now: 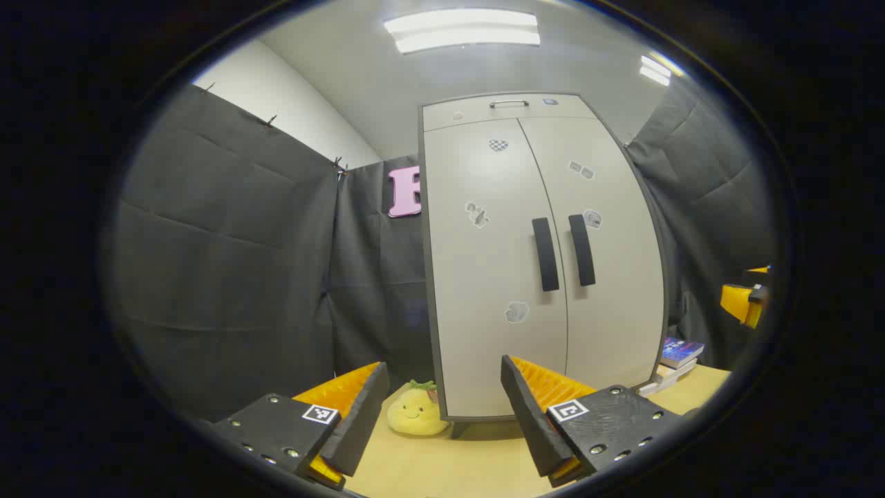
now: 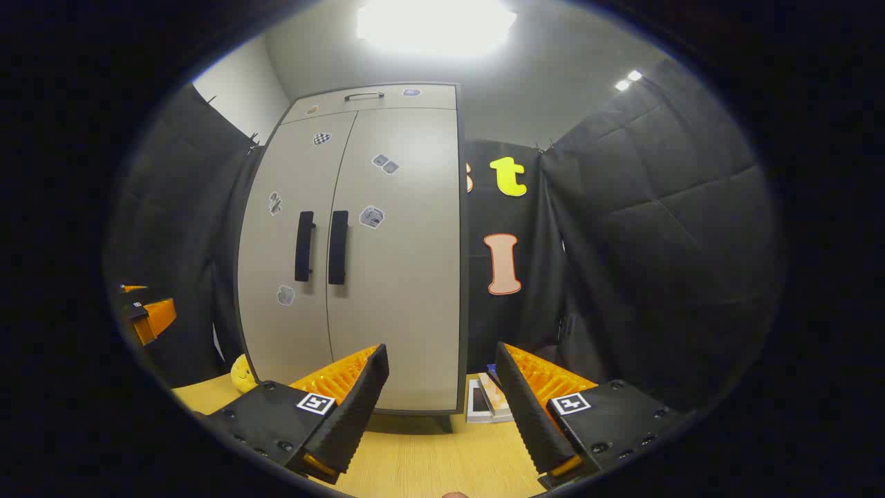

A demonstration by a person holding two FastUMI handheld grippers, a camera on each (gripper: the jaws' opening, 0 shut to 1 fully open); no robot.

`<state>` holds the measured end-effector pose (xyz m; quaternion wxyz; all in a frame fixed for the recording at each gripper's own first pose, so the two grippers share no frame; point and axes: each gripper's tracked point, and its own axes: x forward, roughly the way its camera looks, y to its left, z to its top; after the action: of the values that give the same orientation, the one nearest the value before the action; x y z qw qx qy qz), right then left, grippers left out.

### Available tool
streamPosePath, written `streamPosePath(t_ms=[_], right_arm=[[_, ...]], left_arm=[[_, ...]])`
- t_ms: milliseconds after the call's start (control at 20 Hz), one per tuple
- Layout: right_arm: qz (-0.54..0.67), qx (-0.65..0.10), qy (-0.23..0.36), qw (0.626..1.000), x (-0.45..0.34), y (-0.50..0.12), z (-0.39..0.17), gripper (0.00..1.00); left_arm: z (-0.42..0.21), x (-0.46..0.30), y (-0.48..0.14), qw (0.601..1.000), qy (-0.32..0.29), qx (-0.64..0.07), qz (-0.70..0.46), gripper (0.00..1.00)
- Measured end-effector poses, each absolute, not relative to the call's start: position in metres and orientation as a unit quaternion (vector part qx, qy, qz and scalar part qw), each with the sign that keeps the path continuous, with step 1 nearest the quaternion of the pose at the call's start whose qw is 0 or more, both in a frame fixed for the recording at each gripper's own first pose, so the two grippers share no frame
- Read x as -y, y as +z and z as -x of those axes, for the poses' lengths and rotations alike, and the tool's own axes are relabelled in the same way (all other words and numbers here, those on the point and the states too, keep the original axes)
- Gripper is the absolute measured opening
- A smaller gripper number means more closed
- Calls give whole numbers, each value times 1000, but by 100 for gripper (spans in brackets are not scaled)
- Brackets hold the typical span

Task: Open the right door of the double-door shoe cabinet with the right hand, and open the left door with the left hand.

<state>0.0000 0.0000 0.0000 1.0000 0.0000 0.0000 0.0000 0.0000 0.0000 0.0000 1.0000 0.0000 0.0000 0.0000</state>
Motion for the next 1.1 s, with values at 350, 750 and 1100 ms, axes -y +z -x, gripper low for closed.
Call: streamPosePath(t_ms=[350,750,1100], right_arm=[[4,-5,4,1000,-3,-3,0,98],[10,5,10,1000,-6,1,4,98],[5,5,26,1000,-19,4,2,97]], left_arm=[[1,-1,1,1000,1,0,2,94],[5,-3,5,1000,2,6,3,94],[11,-8,7,1000,9,6,3,95]])
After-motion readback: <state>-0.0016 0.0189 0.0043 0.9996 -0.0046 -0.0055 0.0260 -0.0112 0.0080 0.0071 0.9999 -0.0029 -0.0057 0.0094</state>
